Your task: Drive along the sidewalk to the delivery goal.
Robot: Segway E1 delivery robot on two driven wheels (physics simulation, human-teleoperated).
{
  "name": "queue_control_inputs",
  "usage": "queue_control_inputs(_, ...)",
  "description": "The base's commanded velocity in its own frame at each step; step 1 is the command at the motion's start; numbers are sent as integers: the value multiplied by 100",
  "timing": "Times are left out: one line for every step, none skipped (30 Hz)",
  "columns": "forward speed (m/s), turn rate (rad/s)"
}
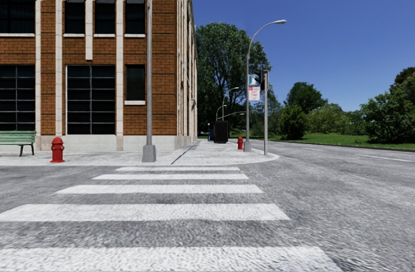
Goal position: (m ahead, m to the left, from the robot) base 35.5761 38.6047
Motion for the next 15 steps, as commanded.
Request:
queue_control_inputs(169,0)
queue_control_inputs(171,0)
queue_control_inputs(172,0)
queue_control_inputs(173,0)
queue_control_inputs(173,0)
queue_control_inputs(175,0)
queue_control_inputs(176,0)
queue_control_inputs(177,0)
queue_control_inputs(177,0)
queue_control_inputs(186,0)
queue_control_inputs(200,0)
queue_control_inputs(200,0)
queue_control_inputs(200,0)
queue_control_inputs(200,0)
queue_control_inputs(200,0)
